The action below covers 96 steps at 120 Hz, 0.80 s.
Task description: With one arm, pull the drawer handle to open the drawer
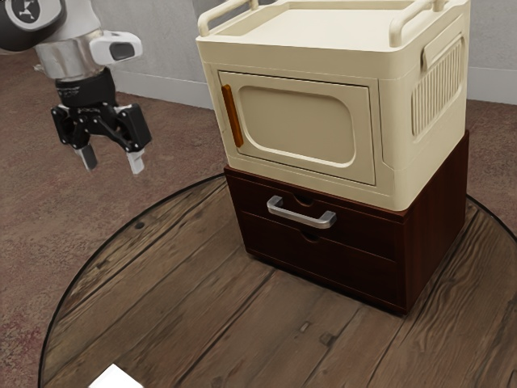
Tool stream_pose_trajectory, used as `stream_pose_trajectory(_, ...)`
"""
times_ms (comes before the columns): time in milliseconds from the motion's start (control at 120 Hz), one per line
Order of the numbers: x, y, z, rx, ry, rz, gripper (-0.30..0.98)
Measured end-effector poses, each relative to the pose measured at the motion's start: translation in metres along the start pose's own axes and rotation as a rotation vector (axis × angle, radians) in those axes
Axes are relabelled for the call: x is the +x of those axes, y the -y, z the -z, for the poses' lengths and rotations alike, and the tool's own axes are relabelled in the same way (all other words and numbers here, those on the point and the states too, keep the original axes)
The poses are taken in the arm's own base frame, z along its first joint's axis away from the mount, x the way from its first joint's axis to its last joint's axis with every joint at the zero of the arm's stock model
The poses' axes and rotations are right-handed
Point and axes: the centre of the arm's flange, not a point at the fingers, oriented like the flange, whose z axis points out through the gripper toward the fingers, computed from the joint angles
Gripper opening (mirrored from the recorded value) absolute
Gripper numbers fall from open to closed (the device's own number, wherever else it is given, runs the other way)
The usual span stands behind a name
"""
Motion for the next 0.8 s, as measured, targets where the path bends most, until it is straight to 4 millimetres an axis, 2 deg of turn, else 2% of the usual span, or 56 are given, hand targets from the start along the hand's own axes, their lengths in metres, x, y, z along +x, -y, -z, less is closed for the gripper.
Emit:
stream_pose_trajectory(67,0.006,0.02,0.005,-0.004,-0.055,0.043,0.66)
stream_pose_trajectory(133,0.01,0.032,0.008,-0.006,-0.094,0.069,0.66)
stream_pose_trajectory(258,0.015,0.031,0.013,-0.008,-0.142,0.072,0.66)
stream_pose_trajectory(317,0.014,0.022,0.019,-0.01,-0.164,0.056,0.66)
stream_pose_trajectory(392,-0.014,0.006,0.07,-0.029,-0.282,0.018,0.66)
stream_pose_trajectory(458,-0.026,-0.01,0.089,-0.039,-0.326,-0.012,0.66)
stream_pose_trajectory(600,-0.03,-0.046,0.092,-0.058,-0.333,-0.017,0.66)
stream_pose_trajectory(800,-0.031,-0.096,0.083,-0.156,-0.284,0.238,0.66)
